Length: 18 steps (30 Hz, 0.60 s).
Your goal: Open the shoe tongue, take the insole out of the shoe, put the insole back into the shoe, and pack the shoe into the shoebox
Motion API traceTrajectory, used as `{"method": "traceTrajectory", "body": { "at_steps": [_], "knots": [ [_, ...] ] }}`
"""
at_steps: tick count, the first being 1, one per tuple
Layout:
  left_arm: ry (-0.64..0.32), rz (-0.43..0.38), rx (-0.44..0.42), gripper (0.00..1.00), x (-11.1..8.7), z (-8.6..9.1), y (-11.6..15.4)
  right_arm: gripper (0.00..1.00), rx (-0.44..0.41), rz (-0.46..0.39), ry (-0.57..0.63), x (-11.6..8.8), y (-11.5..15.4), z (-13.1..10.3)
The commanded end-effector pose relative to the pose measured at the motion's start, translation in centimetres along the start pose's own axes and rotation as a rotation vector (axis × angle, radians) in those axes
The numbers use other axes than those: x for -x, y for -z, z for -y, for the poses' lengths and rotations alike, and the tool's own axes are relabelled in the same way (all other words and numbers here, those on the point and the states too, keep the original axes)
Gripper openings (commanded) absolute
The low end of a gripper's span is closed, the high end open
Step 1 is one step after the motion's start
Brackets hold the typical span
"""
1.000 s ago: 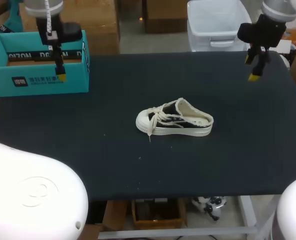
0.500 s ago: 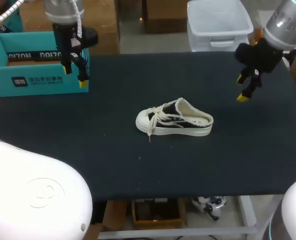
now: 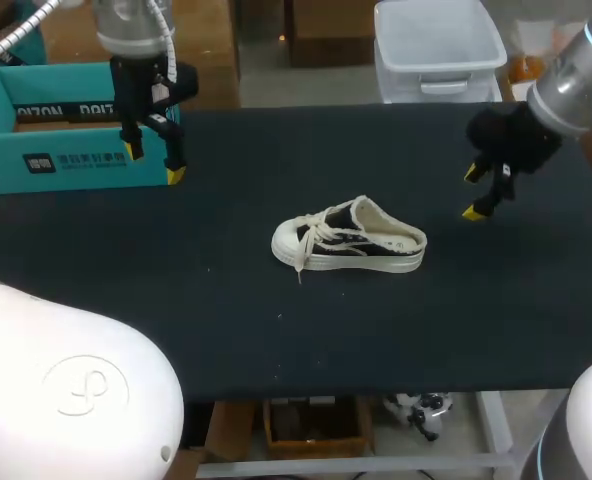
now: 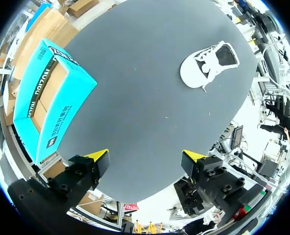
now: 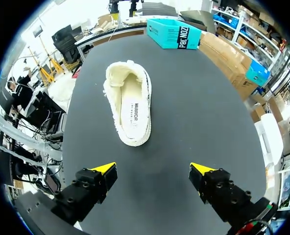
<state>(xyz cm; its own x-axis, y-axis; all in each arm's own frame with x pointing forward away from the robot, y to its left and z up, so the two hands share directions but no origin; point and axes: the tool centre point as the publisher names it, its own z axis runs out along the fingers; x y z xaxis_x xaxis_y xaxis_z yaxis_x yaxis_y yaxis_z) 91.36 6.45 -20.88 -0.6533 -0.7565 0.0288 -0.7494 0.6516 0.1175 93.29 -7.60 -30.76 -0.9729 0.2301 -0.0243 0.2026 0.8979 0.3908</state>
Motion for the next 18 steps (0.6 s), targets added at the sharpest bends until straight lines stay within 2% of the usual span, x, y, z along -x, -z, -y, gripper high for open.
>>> {"method": "traceTrajectory", "body": {
  "at_steps": [1,2,3,7,8,9,13,15,16,18],
  "knots": [
    [0.001,0.001,0.002,1.0,0.0,0.0,0.0,1.0,0.001,0.02,0.0,-0.3,-0.1,0.1],
    [0.001,0.001,0.002,1.0,0.0,0.0,0.0,1.0,0.001,0.02,0.0,-0.3,-0.1,0.1],
    [0.076,-0.013,-0.011,1.0,-0.7,0.5,0.1,1.0,0.001,0.02,0.0,-0.3,-0.1,0.1],
    [0.246,-0.026,-0.013,1.0,-3.5,1.2,-0.9,1.0,0.0,-0.016,-0.011,-0.6,-2.6,-0.2],
    [0.246,-0.026,-0.013,1.0,-3.5,1.2,-0.9,1.0,0.0,-0.016,-0.011,-0.6,-2.6,-0.2],
    [0.296,-0.047,-0.003,1.0,-4.6,1.3,-1.2,1.0,0.028,-0.036,-0.024,-0.8,-3.8,0.0],
    [0.353,-0.042,-0.016,1.0,-6.2,1.6,-1.4,1.0,0.049,-0.059,-0.045,-1.1,-5.6,0.1],
    [0.426,-0.035,-0.026,1.0,-6.6,2.1,-1.5,1.0,0.071,-0.062,-0.05,-1.3,-6.0,0.0],
    [0.404,-0.045,-0.011,1.0,-6.9,2.2,-1.5,1.0,0.086,-0.058,-0.053,-1.4,-6.2,-0.1],
    [0.457,-0.035,-0.024,1.0,-7.3,2.6,-1.7,1.0,0.107,-0.059,-0.052,-1.7,-6.6,-0.3]
  ]
}}
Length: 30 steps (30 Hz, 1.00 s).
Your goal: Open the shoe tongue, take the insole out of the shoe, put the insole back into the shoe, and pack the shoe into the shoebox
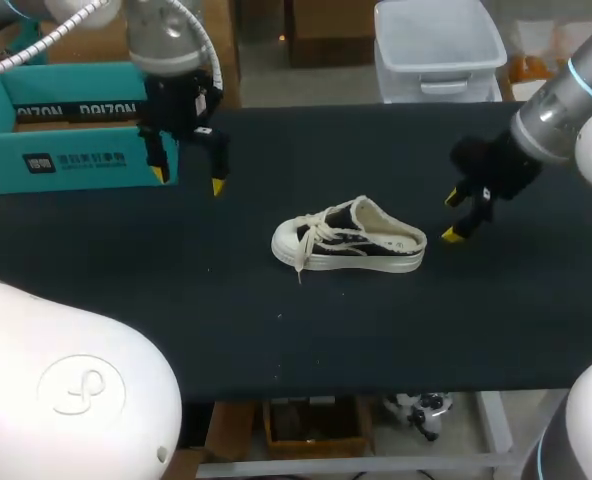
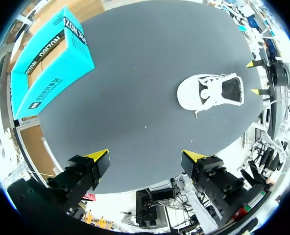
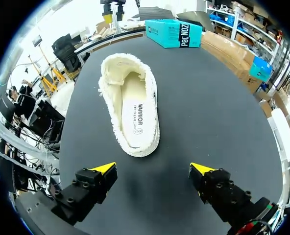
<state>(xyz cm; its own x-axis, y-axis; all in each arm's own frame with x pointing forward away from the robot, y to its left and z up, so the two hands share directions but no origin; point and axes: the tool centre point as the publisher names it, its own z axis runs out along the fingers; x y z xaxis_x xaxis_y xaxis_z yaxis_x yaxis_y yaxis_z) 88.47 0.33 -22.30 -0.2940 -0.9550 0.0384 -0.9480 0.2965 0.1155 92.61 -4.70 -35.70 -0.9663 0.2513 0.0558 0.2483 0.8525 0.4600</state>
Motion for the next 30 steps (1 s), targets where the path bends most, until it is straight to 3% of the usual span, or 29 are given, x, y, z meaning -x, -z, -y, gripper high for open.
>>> {"method": "traceTrajectory", "body": {
  "at_steps": [1,13,30],
  "knots": [
    [0.036,0.021,-0.011,1.0,-1.3,0.2,-0.5,1.0,0.04,0.004,0.002,-0.3,-1.4,0.3],
    [0.056,0.03,-0.009,1.0,-3.8,0.3,-1.3,1.0,0.15,-0.006,-0.016,-0.7,-4.9,-0.1],
    [0.064,0.041,-0.011,1.0,-5.5,0.8,-2.4,1.0,0.211,-0.069,-0.036,-1.4,-7.7,-1.2]
  ]
}}
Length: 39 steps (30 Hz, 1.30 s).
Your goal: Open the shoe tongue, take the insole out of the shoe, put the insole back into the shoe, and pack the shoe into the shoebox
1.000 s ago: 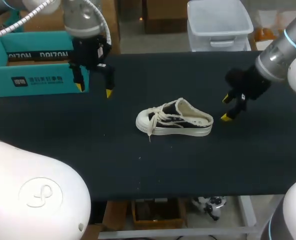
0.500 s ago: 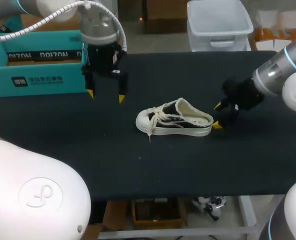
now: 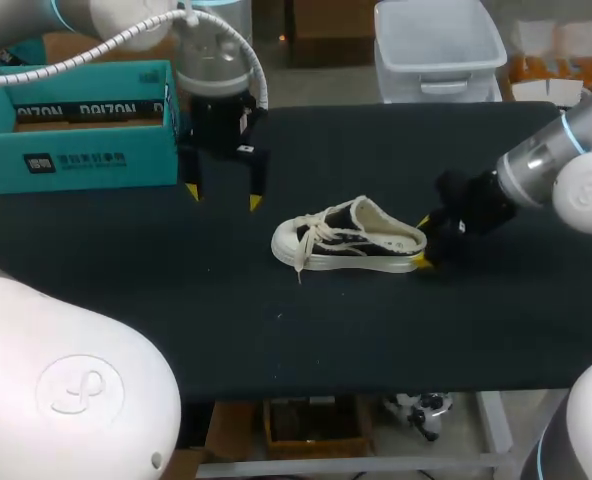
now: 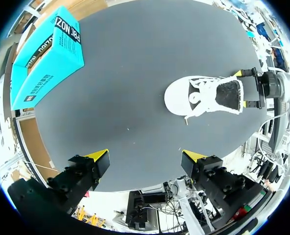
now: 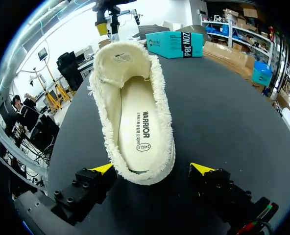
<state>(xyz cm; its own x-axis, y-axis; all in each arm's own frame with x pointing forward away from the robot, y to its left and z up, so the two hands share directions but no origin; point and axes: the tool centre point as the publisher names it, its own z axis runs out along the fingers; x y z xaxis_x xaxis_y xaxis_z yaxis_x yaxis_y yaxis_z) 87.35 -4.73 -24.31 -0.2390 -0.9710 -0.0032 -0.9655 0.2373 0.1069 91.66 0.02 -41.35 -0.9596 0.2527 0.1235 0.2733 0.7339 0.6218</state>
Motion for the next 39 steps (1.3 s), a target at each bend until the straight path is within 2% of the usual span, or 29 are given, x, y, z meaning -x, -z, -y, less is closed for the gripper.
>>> {"method": "traceTrajectory", "body": {
  "at_steps": [1,14,27,31,34,39],
  "knots": [
    [0.004,0.011,-0.004,1.0,-0.5,0.1,-0.4,1.0,0.021,-0.018,-0.001,0.4,-0.7,0.1],
    [0.021,0.018,-0.003,1.0,-1.7,0.4,-0.9,1.0,0.122,-0.046,0.005,0.2,-2.5,0.5],
    [0.019,0.02,0.014,1.0,-2.1,0.5,-1.4,1.0,0.169,-0.028,0.01,0.2,-2.8,-0.2],
    [0.016,0.019,0.014,1.0,-1.9,0.3,-1.3,1.0,0.191,-0.011,0.05,-0.2,-2.4,-0.4],
    [0.013,0.019,0.017,1.0,-1.8,0.3,-1.4,1.0,0.222,-0.032,0.104,-0.2,-2.4,-0.4],
    [0.013,0.021,0.019,1.0,-1.7,0.2,-1.5,1.0,0.24,-0.067,0.118,0.2,-2.7,-0.6]
  ]
}}
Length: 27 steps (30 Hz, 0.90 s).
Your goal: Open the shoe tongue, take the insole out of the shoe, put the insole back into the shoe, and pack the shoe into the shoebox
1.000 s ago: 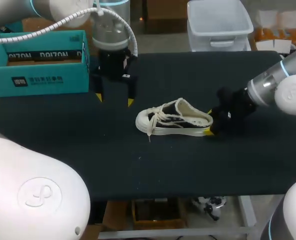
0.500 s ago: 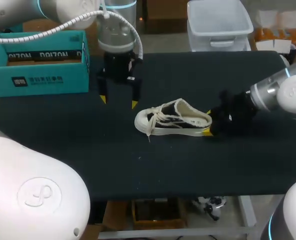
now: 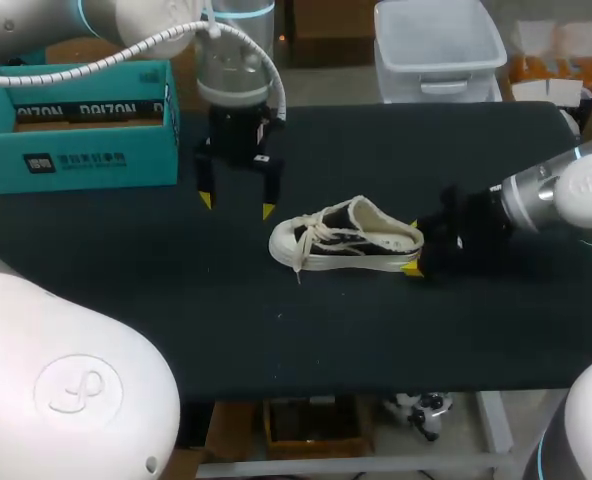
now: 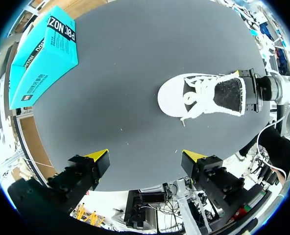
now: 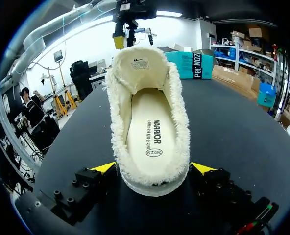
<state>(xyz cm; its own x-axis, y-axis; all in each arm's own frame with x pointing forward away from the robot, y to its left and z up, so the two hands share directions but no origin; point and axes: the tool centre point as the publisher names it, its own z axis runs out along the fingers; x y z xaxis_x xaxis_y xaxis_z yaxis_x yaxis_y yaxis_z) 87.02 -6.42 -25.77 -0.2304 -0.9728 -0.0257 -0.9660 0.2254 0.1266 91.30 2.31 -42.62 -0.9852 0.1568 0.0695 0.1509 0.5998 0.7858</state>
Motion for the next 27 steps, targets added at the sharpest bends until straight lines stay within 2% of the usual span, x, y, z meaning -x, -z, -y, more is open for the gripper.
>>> {"method": "traceTrajectory", "body": {
  "at_steps": [1,11,19,20,21,27],
  "knots": [
    [0.002,0.0,-0.001,1.0,0.1,-0.1,0.0,1.0,0.018,-0.043,0.003,1.0,-0.3,0.2],
    [0.002,0.0,0.002,1.0,0.2,-0.1,-0.1,1.0,0.023,-0.073,0.012,1.1,-1.0,-0.3],
    [0.006,0.001,0.011,1.0,0.0,0.1,-0.2,1.0,0.043,-0.091,0.027,1.2,-1.4,0.3],
    [0.011,0.001,0.016,1.0,-0.1,0.1,-0.3,0.36,0.049,-0.091,0.03,1.2,-1.4,0.4],
    [0.012,0.001,0.017,1.0,-0.1,0.2,-0.3,0.0,0.049,-0.091,0.036,1.1,-1.5,0.4],
    [0.017,-0.005,0.022,1.0,-1.2,0.4,0.3,0.0,0.059,-0.088,0.049,0.8,-1.5,0.3]
  ]
}}
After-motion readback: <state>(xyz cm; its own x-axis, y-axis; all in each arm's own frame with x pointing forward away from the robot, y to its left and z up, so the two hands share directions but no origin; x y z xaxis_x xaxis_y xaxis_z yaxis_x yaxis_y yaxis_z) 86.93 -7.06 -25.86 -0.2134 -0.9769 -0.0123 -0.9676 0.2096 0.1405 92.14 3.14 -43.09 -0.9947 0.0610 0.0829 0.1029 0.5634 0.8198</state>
